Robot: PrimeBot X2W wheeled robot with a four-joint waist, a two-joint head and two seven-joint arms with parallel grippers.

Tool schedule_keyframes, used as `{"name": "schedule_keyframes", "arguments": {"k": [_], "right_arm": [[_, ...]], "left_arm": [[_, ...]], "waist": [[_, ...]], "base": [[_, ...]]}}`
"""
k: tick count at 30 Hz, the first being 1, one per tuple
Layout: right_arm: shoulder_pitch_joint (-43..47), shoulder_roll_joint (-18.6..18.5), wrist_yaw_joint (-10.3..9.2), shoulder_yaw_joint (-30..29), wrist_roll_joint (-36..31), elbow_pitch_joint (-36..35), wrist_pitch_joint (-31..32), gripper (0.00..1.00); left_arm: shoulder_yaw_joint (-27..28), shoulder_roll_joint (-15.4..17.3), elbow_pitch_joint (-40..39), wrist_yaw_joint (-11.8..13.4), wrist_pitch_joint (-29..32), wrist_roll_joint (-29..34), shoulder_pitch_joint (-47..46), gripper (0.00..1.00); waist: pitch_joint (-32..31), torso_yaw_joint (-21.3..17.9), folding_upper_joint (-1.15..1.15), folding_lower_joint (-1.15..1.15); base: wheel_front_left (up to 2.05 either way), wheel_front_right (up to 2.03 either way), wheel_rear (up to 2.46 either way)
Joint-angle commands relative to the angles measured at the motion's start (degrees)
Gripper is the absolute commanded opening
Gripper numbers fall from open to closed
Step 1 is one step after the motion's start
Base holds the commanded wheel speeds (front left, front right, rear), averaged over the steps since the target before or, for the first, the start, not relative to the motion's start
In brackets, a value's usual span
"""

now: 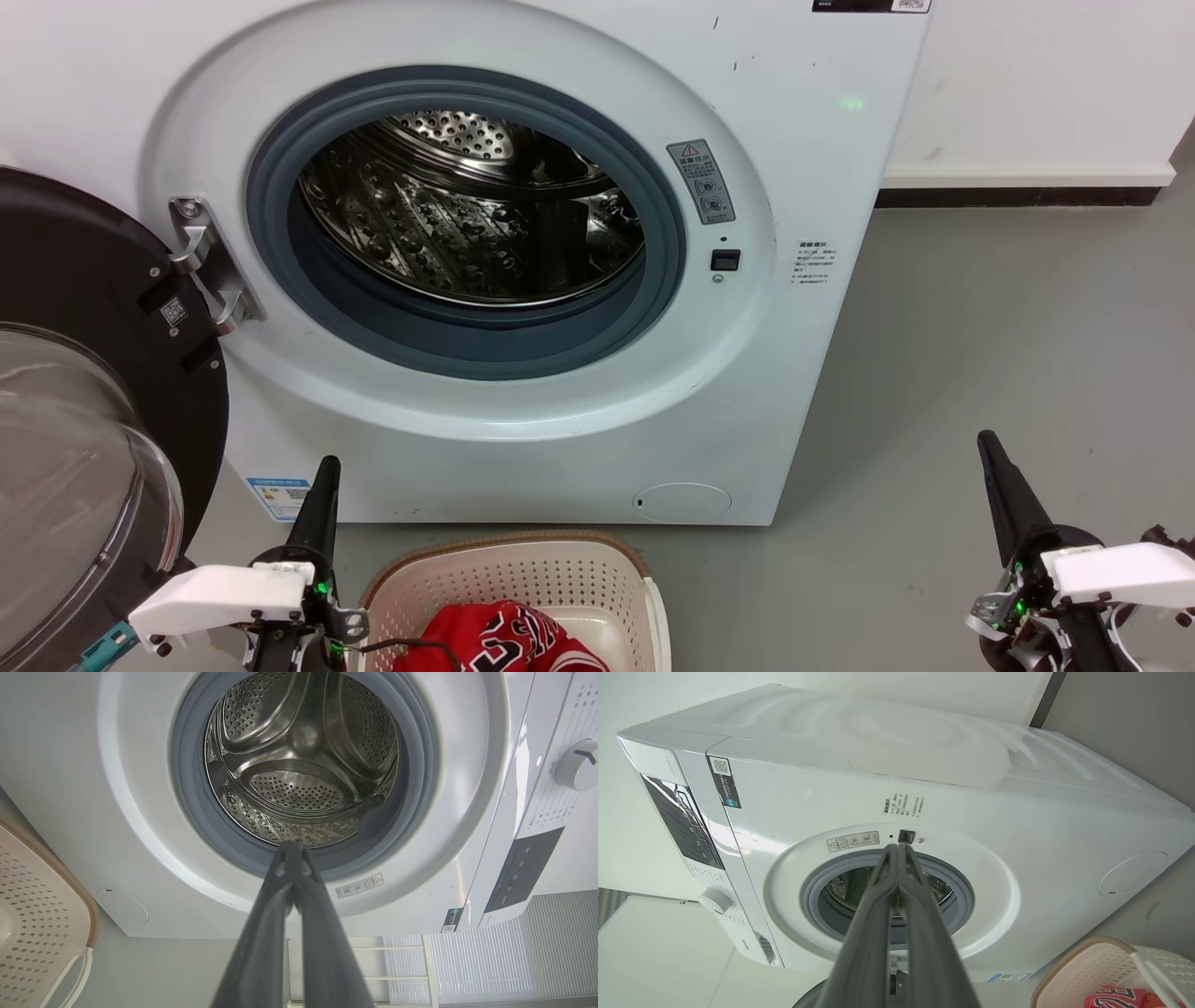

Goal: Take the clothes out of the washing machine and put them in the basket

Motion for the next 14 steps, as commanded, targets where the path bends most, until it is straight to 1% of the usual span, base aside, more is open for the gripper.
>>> {"name": "schedule_keyframes", "arguments": {"k": [1,14], "right_arm": [[-1.3,0.0,0.01,-0.2,1.2,0.0,0.3,0.00],[-2.0,0.2,0.00,-1.1,6.6,0.8,1.3,0.00]], "left_arm": [[0.2,0.0,0.0,-0.3,0.4,-1.0,-0.8,0.00],[0.7,-0.1,0.3,-0.9,1.7,-6.6,-1.5,0.00]], "waist": [[0.0,0.0,0.00,0.00],[0.4,0.3,0.00,0.00]], "base": [[0.00,0.00,0.00],[0.00,0.00,0.00]]}}
